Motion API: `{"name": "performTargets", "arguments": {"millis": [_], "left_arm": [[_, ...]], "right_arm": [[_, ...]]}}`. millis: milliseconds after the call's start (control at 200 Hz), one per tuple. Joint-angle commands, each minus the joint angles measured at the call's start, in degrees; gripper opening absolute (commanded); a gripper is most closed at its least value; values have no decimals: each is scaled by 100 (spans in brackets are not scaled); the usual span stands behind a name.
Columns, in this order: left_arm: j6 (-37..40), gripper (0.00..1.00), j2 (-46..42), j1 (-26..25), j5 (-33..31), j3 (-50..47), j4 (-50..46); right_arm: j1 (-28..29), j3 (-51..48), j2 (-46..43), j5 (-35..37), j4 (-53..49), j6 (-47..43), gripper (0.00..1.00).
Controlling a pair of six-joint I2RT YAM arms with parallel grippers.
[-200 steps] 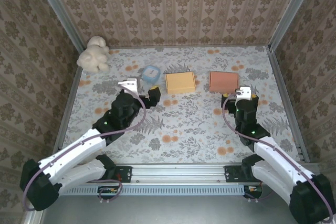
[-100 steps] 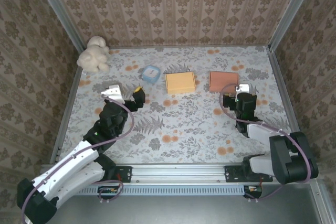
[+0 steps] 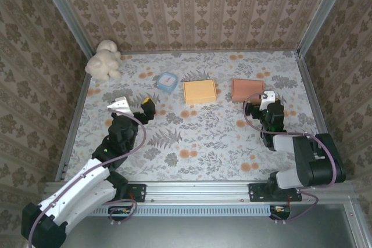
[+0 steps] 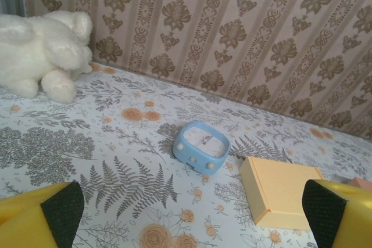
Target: Fold the paper box
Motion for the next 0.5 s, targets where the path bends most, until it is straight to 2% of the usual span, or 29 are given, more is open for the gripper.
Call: {"name": "performTargets", "arguments": {"millis": [0,115,185,240,345,475,495], "left_arm": [[-97,100,-117,116,-283,-181,261],[-113,100,-91,254,-549,-353,522],[-82,100,-56,369,-669,-455,686],[-21,100,-9,481,-729,-518,814],[162,100,96,718,-723,-736,1254],[-14,100,236,984,-788,-1026,1628],[-19,100,242,1165,-784,-1047,1651]], "right_arm": [[-26,37,112,-381,395,-66,100],[-24,243,714,-250,649,-22,100],[-42,503,581,-64,-68,69,100],[-76,552,631,165,-79,213,100],[-97,553,624,162,-108,218,100],[-97,552,628,163,-100,222,100],[-97,553,629,160,-102,217,100]]}}
